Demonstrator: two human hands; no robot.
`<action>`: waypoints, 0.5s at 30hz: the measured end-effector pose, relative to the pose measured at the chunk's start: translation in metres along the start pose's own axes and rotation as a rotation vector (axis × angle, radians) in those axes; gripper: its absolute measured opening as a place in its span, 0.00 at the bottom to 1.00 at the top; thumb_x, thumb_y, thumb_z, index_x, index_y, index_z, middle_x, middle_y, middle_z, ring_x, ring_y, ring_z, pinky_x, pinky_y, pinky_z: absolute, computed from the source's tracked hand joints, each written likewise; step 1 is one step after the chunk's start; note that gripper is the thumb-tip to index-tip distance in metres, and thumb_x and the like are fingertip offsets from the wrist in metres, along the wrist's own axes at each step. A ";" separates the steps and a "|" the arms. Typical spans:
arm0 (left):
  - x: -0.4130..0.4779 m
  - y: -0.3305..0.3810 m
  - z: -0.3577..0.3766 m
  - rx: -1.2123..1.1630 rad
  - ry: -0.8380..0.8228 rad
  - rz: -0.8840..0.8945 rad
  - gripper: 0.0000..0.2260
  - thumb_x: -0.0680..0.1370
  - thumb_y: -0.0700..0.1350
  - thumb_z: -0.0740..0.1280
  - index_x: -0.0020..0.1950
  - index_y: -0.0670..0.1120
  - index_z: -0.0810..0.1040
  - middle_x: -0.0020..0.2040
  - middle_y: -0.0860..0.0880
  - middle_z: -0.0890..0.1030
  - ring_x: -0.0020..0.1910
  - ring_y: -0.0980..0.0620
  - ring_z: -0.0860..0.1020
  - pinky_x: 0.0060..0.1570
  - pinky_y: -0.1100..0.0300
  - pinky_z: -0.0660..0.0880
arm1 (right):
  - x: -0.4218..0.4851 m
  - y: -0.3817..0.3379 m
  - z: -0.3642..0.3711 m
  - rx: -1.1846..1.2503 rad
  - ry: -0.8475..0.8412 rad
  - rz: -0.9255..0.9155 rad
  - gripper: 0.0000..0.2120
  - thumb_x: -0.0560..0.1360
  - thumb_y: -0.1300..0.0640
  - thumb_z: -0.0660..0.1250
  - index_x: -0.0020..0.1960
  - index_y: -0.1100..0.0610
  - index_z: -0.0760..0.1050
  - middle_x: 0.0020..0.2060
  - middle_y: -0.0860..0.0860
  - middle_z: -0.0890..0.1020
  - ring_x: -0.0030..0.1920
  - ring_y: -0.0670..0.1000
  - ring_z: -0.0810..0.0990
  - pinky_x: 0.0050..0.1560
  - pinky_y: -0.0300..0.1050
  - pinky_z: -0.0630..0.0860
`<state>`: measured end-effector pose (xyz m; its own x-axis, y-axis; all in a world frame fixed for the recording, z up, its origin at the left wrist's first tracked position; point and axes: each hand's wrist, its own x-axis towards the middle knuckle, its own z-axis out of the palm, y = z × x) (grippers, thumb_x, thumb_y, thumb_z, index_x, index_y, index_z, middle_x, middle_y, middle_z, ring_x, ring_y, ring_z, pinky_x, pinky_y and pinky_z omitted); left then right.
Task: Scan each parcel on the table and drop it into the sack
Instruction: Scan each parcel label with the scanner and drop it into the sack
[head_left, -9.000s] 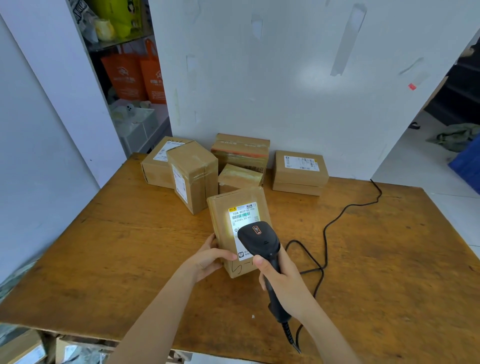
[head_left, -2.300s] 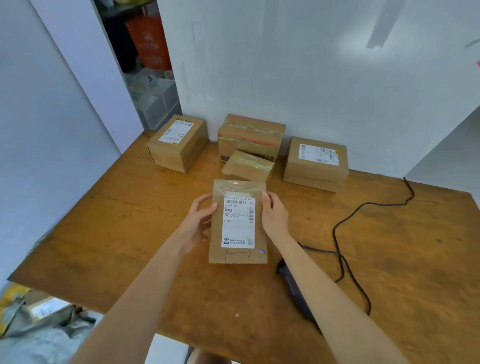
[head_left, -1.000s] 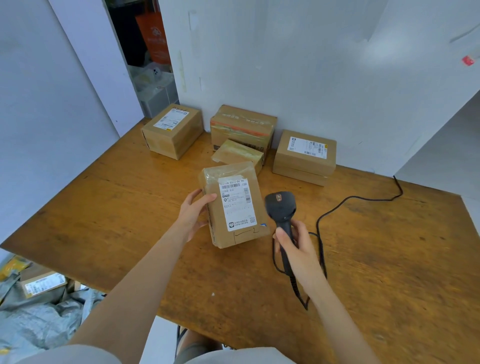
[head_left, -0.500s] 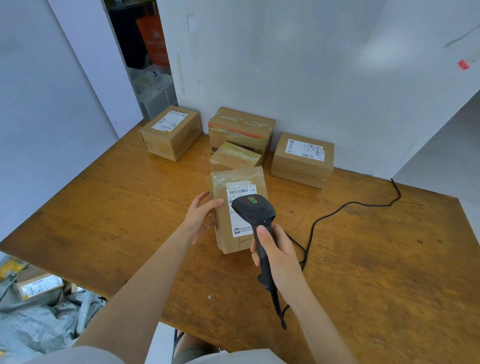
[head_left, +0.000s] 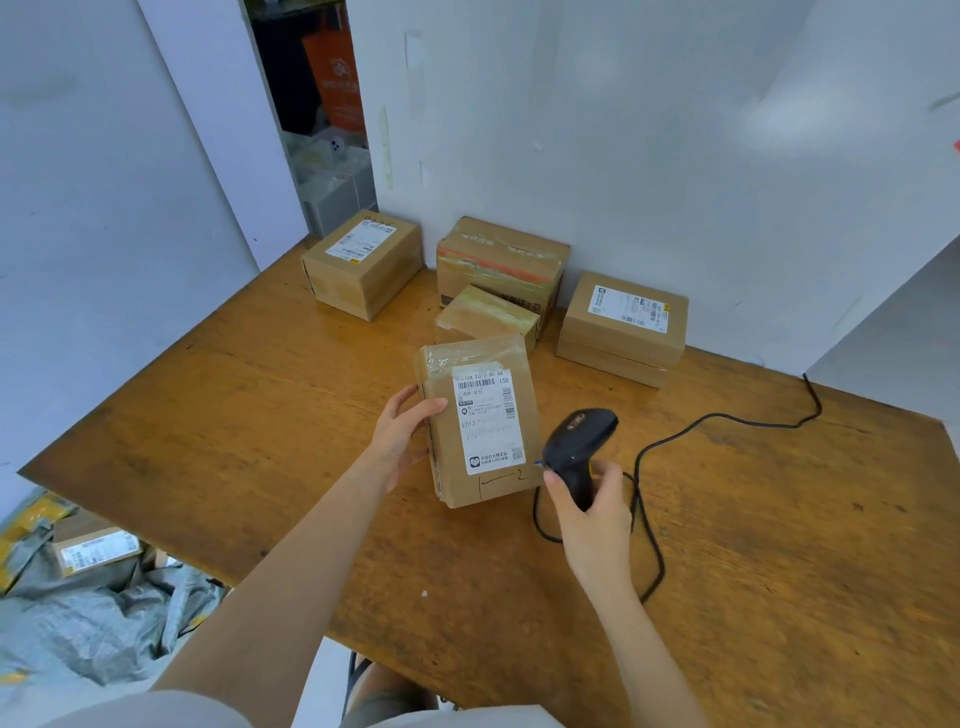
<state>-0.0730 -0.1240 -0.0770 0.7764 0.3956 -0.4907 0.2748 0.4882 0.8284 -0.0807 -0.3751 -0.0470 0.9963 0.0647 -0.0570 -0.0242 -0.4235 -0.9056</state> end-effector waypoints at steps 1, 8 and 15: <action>-0.002 0.002 -0.003 0.000 0.020 0.002 0.38 0.57 0.54 0.79 0.66 0.58 0.71 0.61 0.50 0.79 0.62 0.50 0.75 0.60 0.39 0.73 | 0.006 0.010 0.000 -0.081 0.010 0.017 0.17 0.74 0.47 0.70 0.57 0.50 0.67 0.43 0.45 0.79 0.45 0.47 0.80 0.38 0.39 0.73; -0.017 0.007 -0.030 0.007 0.107 0.003 0.39 0.58 0.55 0.78 0.68 0.57 0.69 0.62 0.52 0.78 0.63 0.51 0.74 0.59 0.42 0.73 | 0.022 0.049 0.018 -0.694 -0.066 0.106 0.25 0.75 0.40 0.65 0.64 0.55 0.65 0.52 0.54 0.80 0.59 0.59 0.73 0.58 0.59 0.71; -0.033 0.010 -0.055 -0.023 0.170 -0.021 0.41 0.58 0.56 0.78 0.70 0.56 0.69 0.62 0.51 0.79 0.62 0.50 0.75 0.52 0.47 0.75 | 0.014 0.049 0.026 -0.914 -0.052 0.056 0.34 0.72 0.38 0.67 0.70 0.56 0.62 0.63 0.54 0.74 0.65 0.58 0.68 0.62 0.57 0.65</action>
<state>-0.1271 -0.0895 -0.0673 0.6630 0.5101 -0.5479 0.2755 0.5142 0.8122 -0.0701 -0.3711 -0.1028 0.9901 0.0543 -0.1298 0.0250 -0.9757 -0.2175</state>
